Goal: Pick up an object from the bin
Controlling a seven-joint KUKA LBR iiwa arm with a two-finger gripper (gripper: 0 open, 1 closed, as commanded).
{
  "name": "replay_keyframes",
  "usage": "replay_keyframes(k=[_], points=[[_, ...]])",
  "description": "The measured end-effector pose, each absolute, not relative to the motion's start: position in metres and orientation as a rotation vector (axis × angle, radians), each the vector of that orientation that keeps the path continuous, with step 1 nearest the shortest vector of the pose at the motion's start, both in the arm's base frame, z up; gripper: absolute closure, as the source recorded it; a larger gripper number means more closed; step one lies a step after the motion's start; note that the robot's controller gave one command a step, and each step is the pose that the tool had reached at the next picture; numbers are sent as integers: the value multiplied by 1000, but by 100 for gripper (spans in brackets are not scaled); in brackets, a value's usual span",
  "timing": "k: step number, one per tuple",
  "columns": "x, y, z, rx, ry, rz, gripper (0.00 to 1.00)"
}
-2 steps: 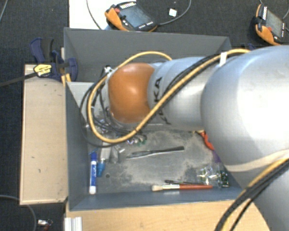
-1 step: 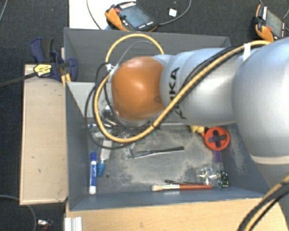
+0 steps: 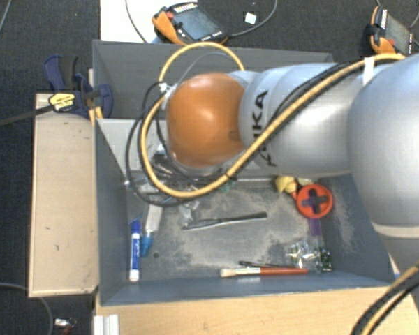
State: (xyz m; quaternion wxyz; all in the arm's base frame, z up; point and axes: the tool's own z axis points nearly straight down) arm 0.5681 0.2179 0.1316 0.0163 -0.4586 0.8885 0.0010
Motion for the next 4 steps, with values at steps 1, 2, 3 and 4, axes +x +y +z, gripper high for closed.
replay_keyframes(k=[1,2,3,4], points=[[571,237,103,-1419,2765,1,0],[583,234,73,-1281,2827,3,100],[583,234,73,-1280,2828,4,100],[582,230,72,-1336,2801,4,100]])
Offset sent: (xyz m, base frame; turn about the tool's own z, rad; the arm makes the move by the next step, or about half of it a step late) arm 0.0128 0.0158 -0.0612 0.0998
